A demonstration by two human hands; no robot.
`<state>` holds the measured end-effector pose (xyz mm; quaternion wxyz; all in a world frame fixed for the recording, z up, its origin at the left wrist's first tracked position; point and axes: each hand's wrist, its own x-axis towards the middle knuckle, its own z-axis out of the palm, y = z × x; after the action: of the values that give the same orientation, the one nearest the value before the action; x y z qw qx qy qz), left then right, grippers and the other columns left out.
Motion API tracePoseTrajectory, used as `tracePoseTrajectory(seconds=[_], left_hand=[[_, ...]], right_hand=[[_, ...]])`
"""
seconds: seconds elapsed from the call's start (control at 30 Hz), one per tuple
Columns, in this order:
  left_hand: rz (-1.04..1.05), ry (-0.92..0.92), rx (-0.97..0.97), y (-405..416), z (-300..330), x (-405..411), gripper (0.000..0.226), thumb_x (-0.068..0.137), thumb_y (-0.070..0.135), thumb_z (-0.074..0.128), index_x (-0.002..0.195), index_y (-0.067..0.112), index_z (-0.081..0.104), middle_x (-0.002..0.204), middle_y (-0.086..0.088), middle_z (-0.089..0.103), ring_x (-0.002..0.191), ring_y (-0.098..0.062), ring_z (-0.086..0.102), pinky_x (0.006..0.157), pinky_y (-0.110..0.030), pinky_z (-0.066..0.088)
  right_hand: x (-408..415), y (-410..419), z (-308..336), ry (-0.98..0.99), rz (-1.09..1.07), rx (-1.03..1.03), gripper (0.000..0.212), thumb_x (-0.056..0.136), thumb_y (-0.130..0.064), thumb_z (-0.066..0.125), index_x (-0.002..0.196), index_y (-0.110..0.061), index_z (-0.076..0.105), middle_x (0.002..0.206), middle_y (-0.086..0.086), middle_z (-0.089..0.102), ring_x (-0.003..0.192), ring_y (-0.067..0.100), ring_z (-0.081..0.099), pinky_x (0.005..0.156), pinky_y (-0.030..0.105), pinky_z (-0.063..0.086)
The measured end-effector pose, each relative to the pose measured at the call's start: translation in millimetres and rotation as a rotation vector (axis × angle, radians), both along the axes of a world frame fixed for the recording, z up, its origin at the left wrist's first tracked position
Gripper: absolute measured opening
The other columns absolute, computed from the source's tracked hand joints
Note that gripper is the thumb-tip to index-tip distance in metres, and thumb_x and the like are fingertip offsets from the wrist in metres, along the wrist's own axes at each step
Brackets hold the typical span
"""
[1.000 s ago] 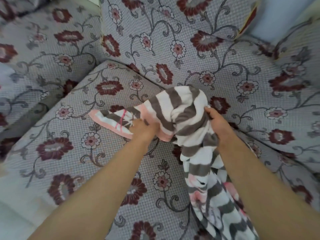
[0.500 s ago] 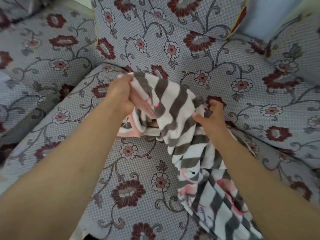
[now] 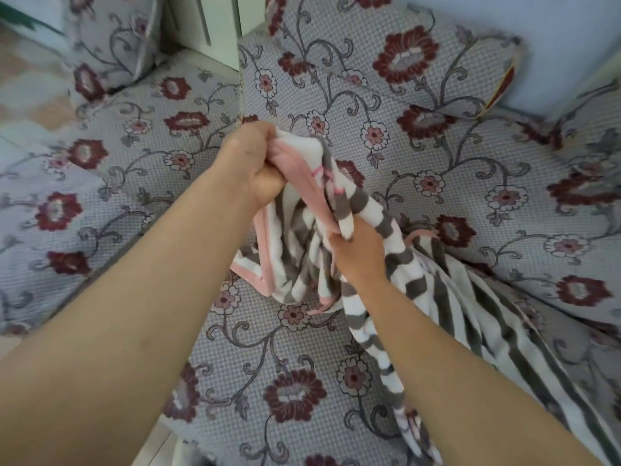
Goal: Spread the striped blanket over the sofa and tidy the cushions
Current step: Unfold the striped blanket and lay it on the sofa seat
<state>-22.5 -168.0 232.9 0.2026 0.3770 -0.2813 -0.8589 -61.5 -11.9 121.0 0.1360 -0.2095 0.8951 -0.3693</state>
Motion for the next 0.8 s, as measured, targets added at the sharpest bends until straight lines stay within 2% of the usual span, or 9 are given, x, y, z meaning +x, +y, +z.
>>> tracePoseTrajectory(seconds=[0.07, 0.13, 0.27, 0.37, 0.47, 0.53, 0.63, 0.73, 0.8], left_hand=[[0.064, 0.007, 0.024, -18, -8, 7, 0.018, 0.095, 0.003, 0.038, 0.079, 0.007, 0.045, 0.057, -0.003, 0.049, 0.045, -0.009, 0.050, 0.044, -0.018, 0.050], [0.106, 0.031, 0.057, -33, -15, 13, 0.024, 0.096, 0.003, 0.038, 0.074, 0.005, 0.047, 0.058, -0.006, 0.055, 0.048, -0.012, 0.057, 0.045, -0.023, 0.053], [0.004, 0.096, 0.071, -53, -14, 19, 0.014, 0.098, 0.009, 0.041, 0.107, 0.002, 0.050, 0.087, -0.012, 0.060, 0.074, -0.020, 0.061, 0.053, -0.027, 0.058], [-0.149, 0.143, 0.054, -64, -14, 24, 0.019, 0.095, 0.006, 0.041, 0.111, 0.003, 0.051, 0.107, -0.016, 0.059, 0.093, -0.028, 0.061, 0.084, -0.034, 0.055], [-0.422, 0.028, -0.116, -63, -21, 34, 0.039, 0.087, -0.005, 0.048, 0.124, 0.007, 0.049, 0.126, -0.009, 0.050, 0.103, -0.027, 0.061, 0.093, -0.042, 0.053], [-0.705, -0.142, -0.358, -53, -31, 43, 0.055, 0.080, 0.001, 0.064, 0.130, 0.013, 0.043, 0.134, -0.003, 0.046, 0.109, -0.023, 0.058, 0.094, -0.042, 0.052], [-1.027, -0.239, -0.600, -33, -45, 50, 0.072, 0.075, 0.023, 0.076, 0.134, 0.018, 0.037, 0.124, 0.005, 0.050, 0.114, -0.018, 0.051, 0.096, -0.033, 0.044], [-0.898, -0.299, -0.794, -34, -55, 42, 0.033, 0.090, 0.015, 0.055, 0.123, 0.010, 0.053, 0.107, -0.006, 0.063, 0.093, -0.021, 0.057, 0.079, -0.031, 0.046], [-0.653, -0.400, -0.726, -56, -56, 27, 0.025, 0.093, 0.016, 0.045, 0.108, 0.008, 0.064, 0.086, -0.012, 0.067, 0.076, -0.026, 0.060, 0.067, -0.028, 0.046]], right_hand=[[-14, 1, 6, -0.238, 0.006, -0.095, 0.012, 0.090, -0.012, 0.059, 0.090, -0.003, 0.067, 0.068, 0.001, 0.063, 0.062, 0.015, 0.057, 0.057, 0.024, 0.043], [-19, -2, 17, -0.365, -0.032, -0.161, 0.015, 0.090, -0.013, 0.061, 0.076, -0.009, 0.066, 0.056, -0.006, 0.056, 0.053, 0.011, 0.047, 0.050, 0.019, 0.037], [-20, -30, 40, -0.568, -0.213, -0.438, 0.016, 0.093, -0.017, 0.060, 0.079, -0.012, 0.067, 0.076, 0.003, 0.068, 0.070, 0.017, 0.064, 0.070, 0.030, 0.055], [-22, -50, 58, -0.568, -0.359, -0.502, 0.021, 0.094, -0.024, 0.058, 0.091, -0.005, 0.065, 0.097, 0.014, 0.068, 0.091, 0.026, 0.066, 0.091, 0.042, 0.053], [-23, -68, 76, -0.570, -0.465, -0.548, 0.036, 0.093, -0.028, 0.058, 0.108, 0.004, 0.063, 0.110, 0.021, 0.068, 0.103, 0.033, 0.066, 0.096, 0.049, 0.051], [-24, -78, 89, -0.585, -0.509, -0.594, 0.041, 0.093, -0.027, 0.060, 0.115, 0.007, 0.059, 0.114, 0.024, 0.066, 0.105, 0.035, 0.065, 0.097, 0.052, 0.050], [-24, -91, 105, -0.602, -0.530, -0.681, 0.037, 0.092, -0.024, 0.060, 0.116, 0.004, 0.060, 0.113, 0.023, 0.067, 0.105, 0.036, 0.066, 0.096, 0.053, 0.050], [-26, -93, 112, -0.505, -0.491, -0.659, 0.034, 0.093, -0.027, 0.059, 0.111, 0.001, 0.063, 0.111, 0.020, 0.069, 0.104, 0.033, 0.066, 0.095, 0.052, 0.051], [-30, -88, 108, -0.383, -0.452, -0.528, 0.038, 0.093, -0.034, 0.057, 0.113, -0.003, 0.063, 0.112, 0.017, 0.068, 0.105, 0.031, 0.065, 0.096, 0.050, 0.051]])
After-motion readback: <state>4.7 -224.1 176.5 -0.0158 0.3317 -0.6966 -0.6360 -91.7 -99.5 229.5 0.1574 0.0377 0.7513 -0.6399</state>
